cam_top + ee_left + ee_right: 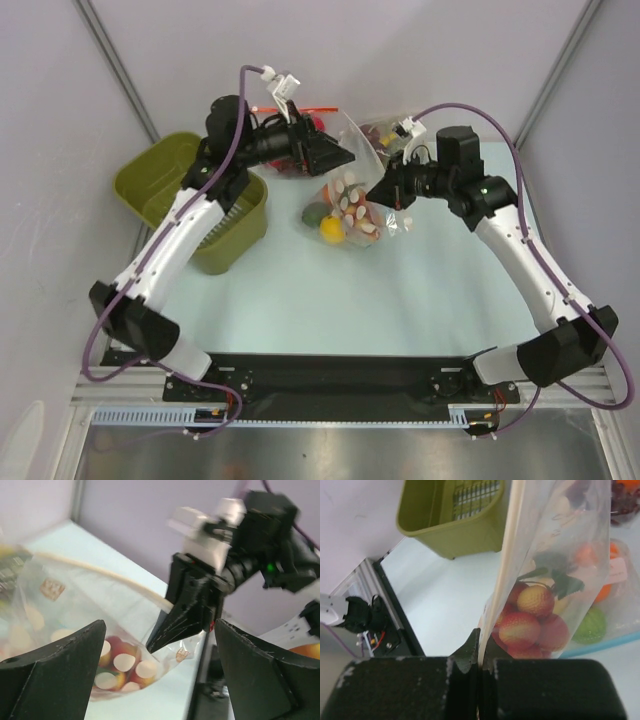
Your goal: Open the zip-top bag and remove the fake food
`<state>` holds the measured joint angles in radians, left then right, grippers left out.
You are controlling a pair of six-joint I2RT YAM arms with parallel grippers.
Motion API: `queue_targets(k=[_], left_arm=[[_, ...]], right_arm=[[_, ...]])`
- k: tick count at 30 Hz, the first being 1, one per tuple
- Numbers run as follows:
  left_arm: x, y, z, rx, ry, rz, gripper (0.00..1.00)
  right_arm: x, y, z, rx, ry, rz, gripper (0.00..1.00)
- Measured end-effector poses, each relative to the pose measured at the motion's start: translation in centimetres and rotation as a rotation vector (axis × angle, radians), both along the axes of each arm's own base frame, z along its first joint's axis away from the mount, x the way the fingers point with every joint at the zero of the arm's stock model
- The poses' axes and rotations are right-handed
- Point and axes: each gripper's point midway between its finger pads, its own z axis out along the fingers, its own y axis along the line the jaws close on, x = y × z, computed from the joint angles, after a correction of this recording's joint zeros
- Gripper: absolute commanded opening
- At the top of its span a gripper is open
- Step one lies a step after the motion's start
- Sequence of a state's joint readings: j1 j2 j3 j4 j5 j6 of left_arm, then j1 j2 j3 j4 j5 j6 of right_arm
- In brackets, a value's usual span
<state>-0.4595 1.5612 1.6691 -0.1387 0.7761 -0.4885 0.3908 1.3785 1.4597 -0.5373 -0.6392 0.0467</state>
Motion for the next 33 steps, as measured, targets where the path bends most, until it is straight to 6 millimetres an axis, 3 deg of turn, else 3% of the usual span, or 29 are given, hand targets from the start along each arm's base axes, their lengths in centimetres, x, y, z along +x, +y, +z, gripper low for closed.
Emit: queue_targets(k=[5,9,15,22,33], left_arm=[[-3.9,1.4,5.0,0.012,-0.318,0.002,0.96],[-4.7,1.9,5.6,0.042,-0.426,0.000,0.98],[-3.7,1.1,3.3,0.104,-0.433,-0.022,0.98],[-3.7,-1.8,0.1,0.165,-0.426,-0.100,0.98],[-5.2,-2.2,-4.9,0.270,-0.329,-0.248,0.96]], right_arm=[[-0.9,0.6,0.7,-0.024,0.060,0.095,0.00],[-1.7,1.0,0.8,-0.038,0.131,0.162,0.00],[-4.4,1.5,0.8,-0.036,0.213,0.257,0.00],[-7.6,3.3,-1.7,-0.095,0.321,0.373,0.00],[-8.1,3.0,-2.2,-0.108,0.344,0.390,0.00]])
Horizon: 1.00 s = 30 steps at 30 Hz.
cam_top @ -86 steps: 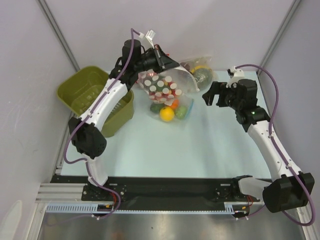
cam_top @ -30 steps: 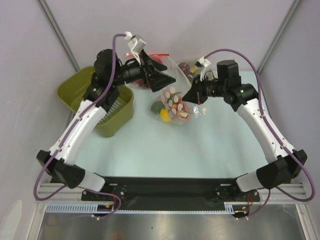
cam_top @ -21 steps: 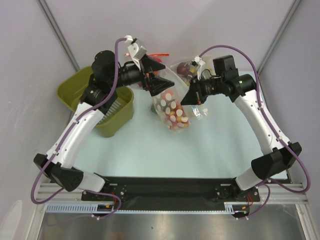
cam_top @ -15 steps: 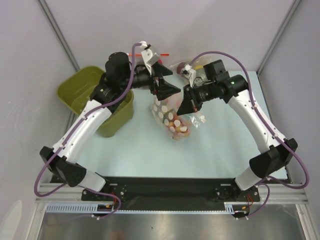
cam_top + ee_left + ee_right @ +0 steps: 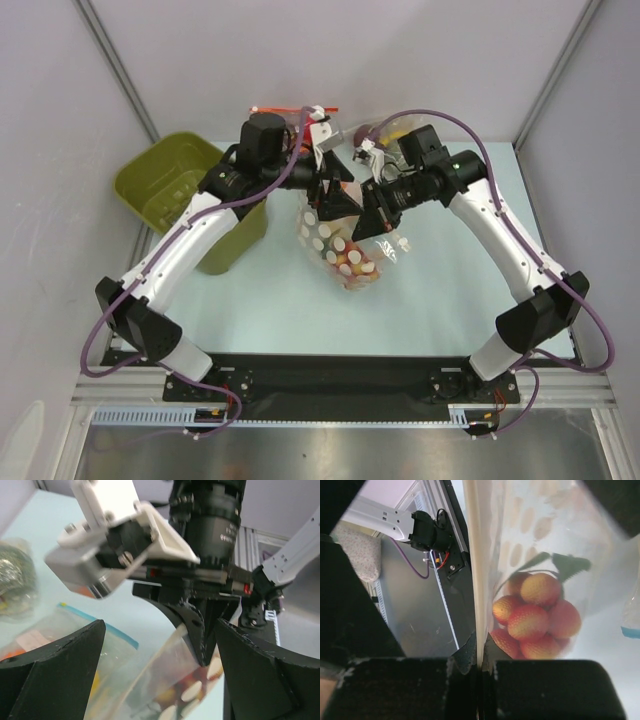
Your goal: Open the zip-top bag and remove the fake food
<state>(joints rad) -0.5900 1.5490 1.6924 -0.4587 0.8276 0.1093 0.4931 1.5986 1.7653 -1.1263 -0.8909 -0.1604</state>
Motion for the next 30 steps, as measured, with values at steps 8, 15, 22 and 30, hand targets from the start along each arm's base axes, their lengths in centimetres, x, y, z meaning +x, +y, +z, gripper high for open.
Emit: queue_targets(k=[8,15,22,30], left_arm=[[-0.9,0.7,-3.6,0.089,0.070,-0.023,0.85],[-1.0,0.3,-4.3,0.093,0.101,-0.046,0.15],[-1.3,-0.1,-6.7,0.094,0.196,-0.042,0.00],[-1.2,0.7,-10.1,-0.004,0.432,0.082,0.00]], right_arm=[[0.7,-1.1,0.1,0.016,0.018,-0.031,0.00],[0.6,-1.3,0.4,0.038,0.028,-0.029,0.00],[1.2,-1.6,0.4,0.030,0.022,-0.060,0.50],[6.1,-7.7,0.4,0.138,-0.053,-0.363,0.71]])
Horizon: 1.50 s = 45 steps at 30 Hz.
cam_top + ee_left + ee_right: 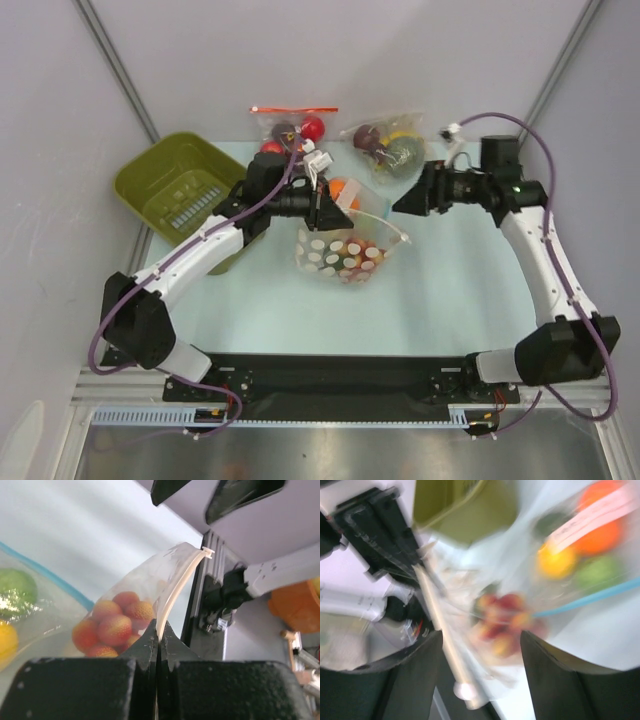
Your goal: Open the zip-top bag and remove the fake food
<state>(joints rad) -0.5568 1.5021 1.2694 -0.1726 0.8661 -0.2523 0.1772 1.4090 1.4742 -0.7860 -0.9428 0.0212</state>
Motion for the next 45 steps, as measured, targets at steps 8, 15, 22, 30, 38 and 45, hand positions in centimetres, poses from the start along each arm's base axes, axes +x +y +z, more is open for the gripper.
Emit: queue_targets(k=[8,15,22,30,38,45], left_arm=[[1.2,-0.3,3.6,-0.135,0.106,0.098,0.00],[2.3,0.3,3.3,-0.132,0.256,0.160,0.00],[2.5,0.6,3.2,-0.129,0.337,0.166,0.00],[2.6,0.7,3.9,-0.162,0.411,0.142,0.00],[2.4,0.6,4.9,-0.200,0.450,0.109,0.00],[1.7,0.5,5.7,-0.220,0.465,0.066,0.00]], right_arm=[[1.1,-3.9,1.0,0.130,-0.118,-0.187,0.74],[0.9,-5.5,1.6,0.193,-0.177,-0.256,0.75],[0.8,-6.6,2.9,0.222,-0.228,-0.262,0.74],[-0.6,-4.9,0.6,0.179,-0.164,-0.186,0.73],[-0.8,-4.4,-1.2,0.155,-0.139,-0.174,0.73],[-0.3,-3.7,-3.4,0.144,-0.102,-0.163,0.72]])
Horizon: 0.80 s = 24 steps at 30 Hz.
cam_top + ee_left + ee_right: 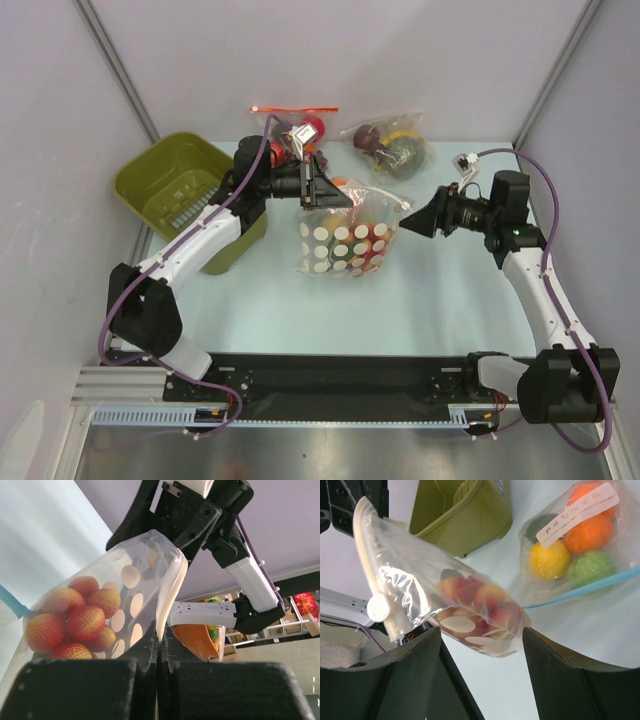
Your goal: Open the zip-top bag and remove the fake food
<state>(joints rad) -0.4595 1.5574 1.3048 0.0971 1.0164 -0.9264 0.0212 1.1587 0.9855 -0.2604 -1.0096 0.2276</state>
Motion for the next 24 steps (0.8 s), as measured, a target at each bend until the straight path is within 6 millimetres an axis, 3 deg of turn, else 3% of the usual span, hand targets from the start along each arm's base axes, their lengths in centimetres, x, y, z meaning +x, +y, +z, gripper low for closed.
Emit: queue_targets(k=[8,14,21,22,24], left_arm=[[-0.7,0.1,-0.3,-0.019,0.038,-0.033,0.00],[-1.0,0.1,-0.5,-0.031,0.063,-0.044,0.00],[-1.5,0.2,-1.2,-0.030,0.084,-0.063,0.00],[-1.5,0.2,-1.4,-0.025,0.085,-0.063,0.00],[-1.6,0.3,-1.8,-0.011,0.090,-0.063,0.00]], right_arm=[[1.1,0.5,0.9,0.023,-0.092,0.015,0.72],[1.7,1.9,1.0,0.064,-0.127,0.064,0.68],[1.6,3.1,1.8,0.142,-0.138,0.104,0.30],[1.6,3.2,2.1,0.157,-0.140,0.111,0.19],[1.6,3.4,2.7,0.183,-0.140,0.125,0.06]])
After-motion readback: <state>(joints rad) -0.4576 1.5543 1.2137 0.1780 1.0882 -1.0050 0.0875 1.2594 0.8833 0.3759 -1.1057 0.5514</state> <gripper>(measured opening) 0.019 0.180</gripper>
